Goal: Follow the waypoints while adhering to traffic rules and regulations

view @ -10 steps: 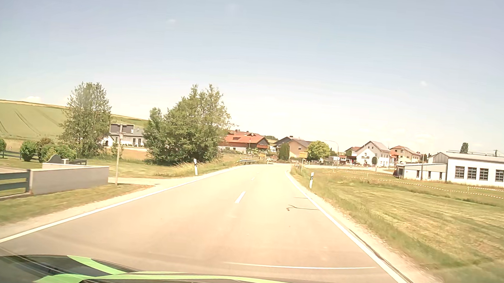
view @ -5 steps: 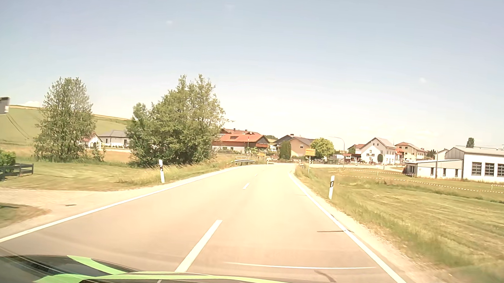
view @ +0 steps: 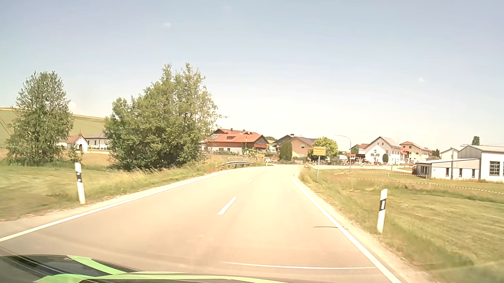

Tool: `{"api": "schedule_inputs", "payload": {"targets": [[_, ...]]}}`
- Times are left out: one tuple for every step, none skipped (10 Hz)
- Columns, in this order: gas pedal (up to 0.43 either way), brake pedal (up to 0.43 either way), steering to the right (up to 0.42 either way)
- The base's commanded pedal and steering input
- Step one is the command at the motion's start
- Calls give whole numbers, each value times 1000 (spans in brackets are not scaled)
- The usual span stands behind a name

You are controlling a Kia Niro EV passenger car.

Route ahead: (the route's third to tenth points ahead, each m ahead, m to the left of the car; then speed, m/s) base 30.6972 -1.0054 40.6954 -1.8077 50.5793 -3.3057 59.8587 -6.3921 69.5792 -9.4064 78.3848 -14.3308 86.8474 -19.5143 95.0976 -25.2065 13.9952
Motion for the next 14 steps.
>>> {"api": "schedule_inputs", "payload": {"targets": [[0,0,1],[28,0,3],[39,0,4],[59,0,4],[79,0,3],[87,0,3],[98,0,3],[118,0,4],[130,0,4],[138,0,4],[157,0,4],[157,0,4],[157,0,5],[157,0,5]]}}
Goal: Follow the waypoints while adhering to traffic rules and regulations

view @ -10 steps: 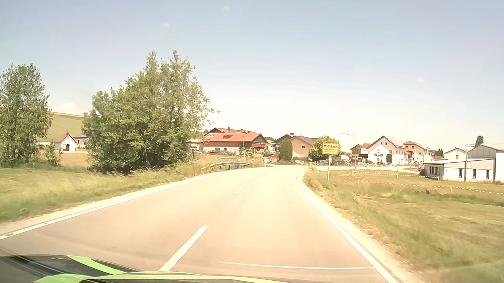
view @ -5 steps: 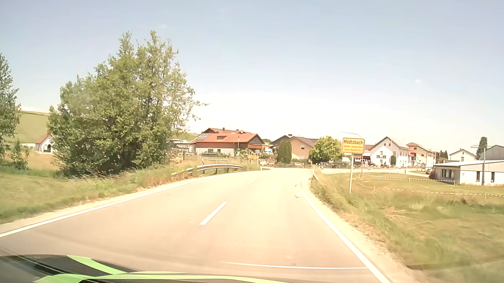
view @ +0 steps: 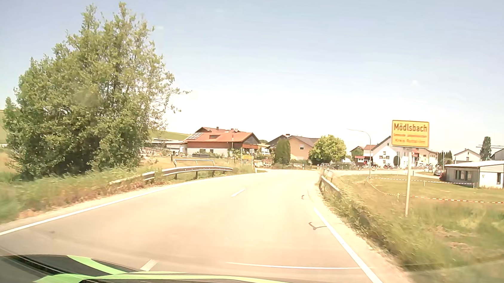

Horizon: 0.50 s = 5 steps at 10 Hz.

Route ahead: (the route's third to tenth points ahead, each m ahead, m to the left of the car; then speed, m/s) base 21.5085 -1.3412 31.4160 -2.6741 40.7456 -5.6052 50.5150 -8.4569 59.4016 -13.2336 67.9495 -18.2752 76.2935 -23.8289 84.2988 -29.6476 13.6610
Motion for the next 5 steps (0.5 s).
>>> {"api": "schedule_inputs", "payload": {"targets": [[157,0,5],[157,0,5],[150,0,8],[150,0,15],[150,0,15]]}}
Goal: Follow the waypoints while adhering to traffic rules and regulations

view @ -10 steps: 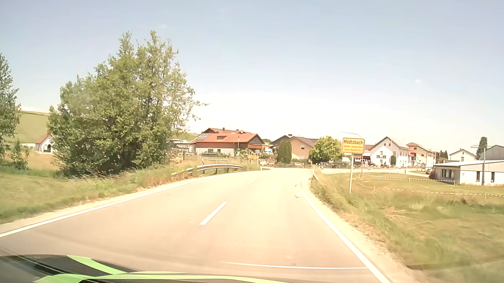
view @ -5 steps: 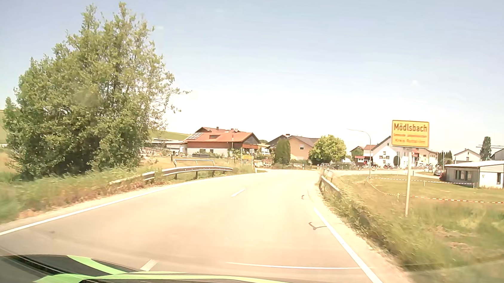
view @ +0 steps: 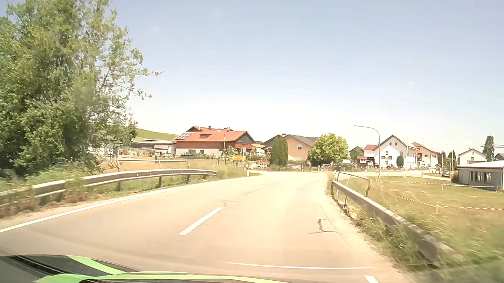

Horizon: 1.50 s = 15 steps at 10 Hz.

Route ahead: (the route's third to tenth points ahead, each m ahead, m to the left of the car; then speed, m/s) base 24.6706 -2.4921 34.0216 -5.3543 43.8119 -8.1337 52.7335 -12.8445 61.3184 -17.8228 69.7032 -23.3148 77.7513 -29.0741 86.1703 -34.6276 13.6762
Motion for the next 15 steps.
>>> {"api": "schedule_inputs", "payload": {"targets": [[150,0,16],[150,0,20],[150,0,26],[150,0,27],[150,0,27],[150,0,27],[150,0,27],[150,0,29],[150,0,32],[150,0,38],[150,0,40],[150,0,40],[150,0,40],[150,0,40],[150,0,40]]}}
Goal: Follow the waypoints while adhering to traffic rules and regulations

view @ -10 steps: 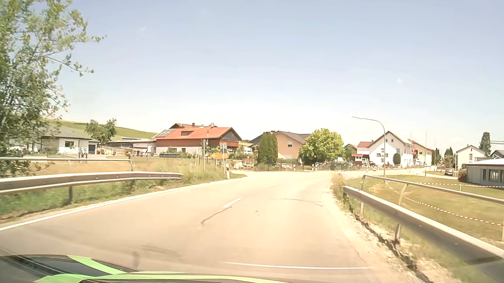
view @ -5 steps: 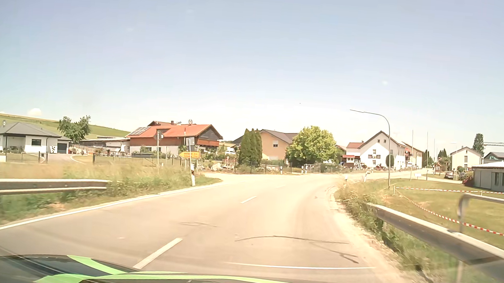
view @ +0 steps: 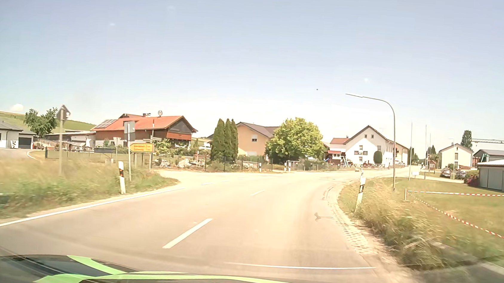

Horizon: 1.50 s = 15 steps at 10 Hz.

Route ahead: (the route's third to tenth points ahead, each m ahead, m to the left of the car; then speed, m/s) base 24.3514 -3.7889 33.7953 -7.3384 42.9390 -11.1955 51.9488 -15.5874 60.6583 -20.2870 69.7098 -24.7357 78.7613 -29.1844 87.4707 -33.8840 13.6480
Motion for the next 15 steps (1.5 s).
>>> {"api": "schedule_inputs", "payload": {"targets": [[150,0,40],[150,0,42],[150,0,46],[150,0,50],[150,0,50],[150,0,50],[150,0,50],[150,0,50],[150,0,51],[157,0,52],[157,0,54],[157,0,58],[157,0,58],[157,0,58],[157,0,58]]}}
